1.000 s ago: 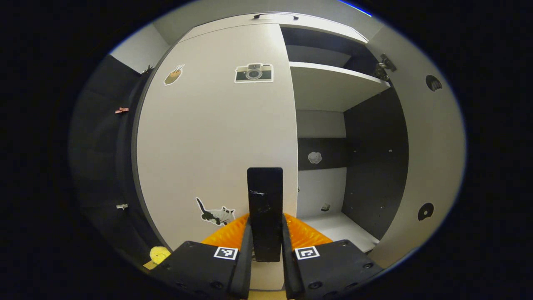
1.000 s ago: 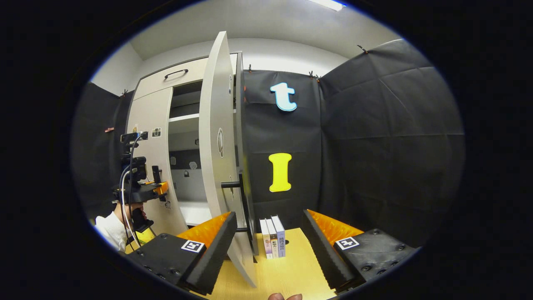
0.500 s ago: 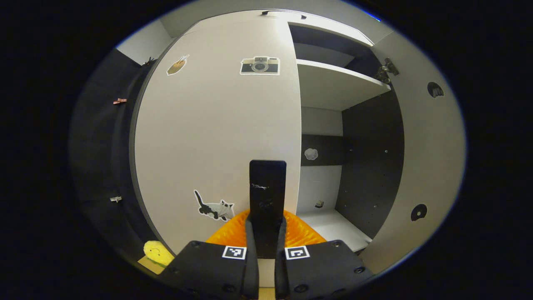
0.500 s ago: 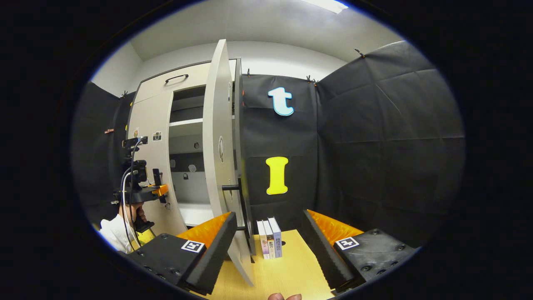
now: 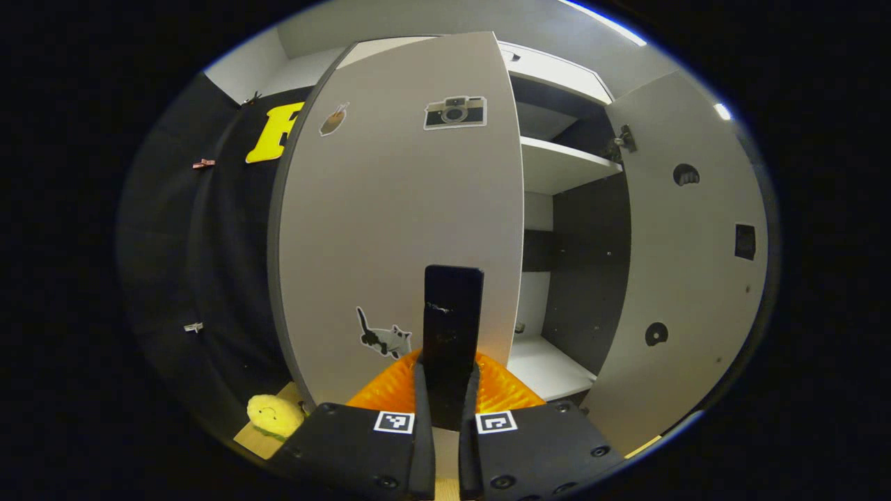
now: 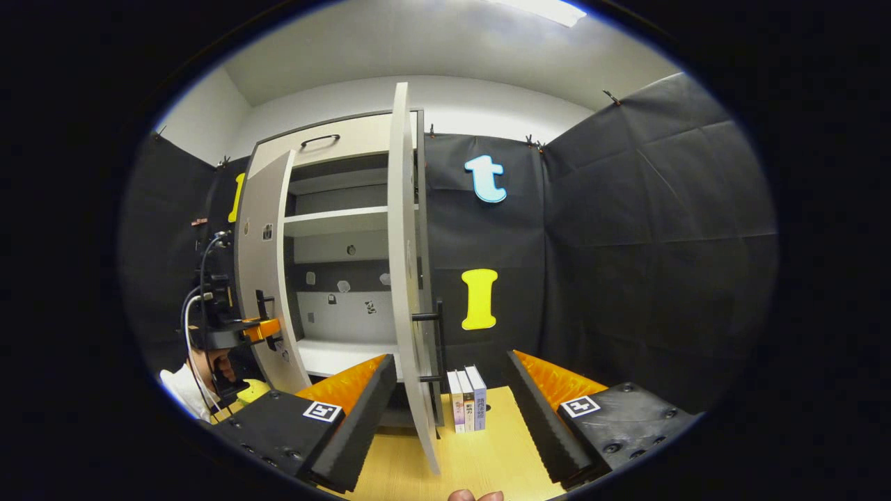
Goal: Open the right door of the double-door shoe cabinet with the right hand, and open the left door with the left hand.
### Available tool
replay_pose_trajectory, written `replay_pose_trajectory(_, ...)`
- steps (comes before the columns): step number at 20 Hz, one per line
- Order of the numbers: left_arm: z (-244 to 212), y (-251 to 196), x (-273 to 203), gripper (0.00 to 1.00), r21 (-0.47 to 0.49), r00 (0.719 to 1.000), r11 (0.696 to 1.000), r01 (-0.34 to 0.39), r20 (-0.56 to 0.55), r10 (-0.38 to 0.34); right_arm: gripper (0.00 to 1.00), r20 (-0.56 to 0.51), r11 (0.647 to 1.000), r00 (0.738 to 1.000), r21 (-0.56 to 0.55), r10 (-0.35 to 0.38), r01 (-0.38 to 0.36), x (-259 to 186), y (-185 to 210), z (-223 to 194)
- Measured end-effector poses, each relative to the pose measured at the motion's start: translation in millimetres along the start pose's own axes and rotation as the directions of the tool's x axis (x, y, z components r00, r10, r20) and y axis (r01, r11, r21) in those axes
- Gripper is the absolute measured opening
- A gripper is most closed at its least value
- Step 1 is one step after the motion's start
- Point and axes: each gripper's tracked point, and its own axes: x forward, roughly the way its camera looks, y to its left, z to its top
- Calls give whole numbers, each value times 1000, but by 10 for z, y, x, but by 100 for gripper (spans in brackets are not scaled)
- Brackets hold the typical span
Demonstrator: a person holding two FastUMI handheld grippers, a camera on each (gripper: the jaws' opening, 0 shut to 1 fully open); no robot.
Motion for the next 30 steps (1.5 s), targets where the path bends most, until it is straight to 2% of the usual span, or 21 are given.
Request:
replay_pose_trajectory(1,-20,37,-70,18,0,1000,1000,4,-4,-4,100,1,1000,1000,-2,7,-7,-9,27,3)
replay_pose_trajectory(9,-28,364,-572,18,-13,1000,1000,4,-14,-4,98,-27,996,995,4,93,-93,-18,252,-59)
replay_pose_trajectory(16,-19,711,-871,17,-16,999,1000,-25,-20,25,98,-39,992,991,19,128,-127,-26,378,-100)
replay_pose_trajectory(24,-18,1196,-1088,15,-50,1000,998,-26,-14,26,98,-59,983,982,33,180,-178,-39,544,-165)
replay_pose_trajectory(30,3,1336,-1126,14,-55,1000,998,-7,5,8,98,-73,977,975,23,212,-211,-68,603,-191)
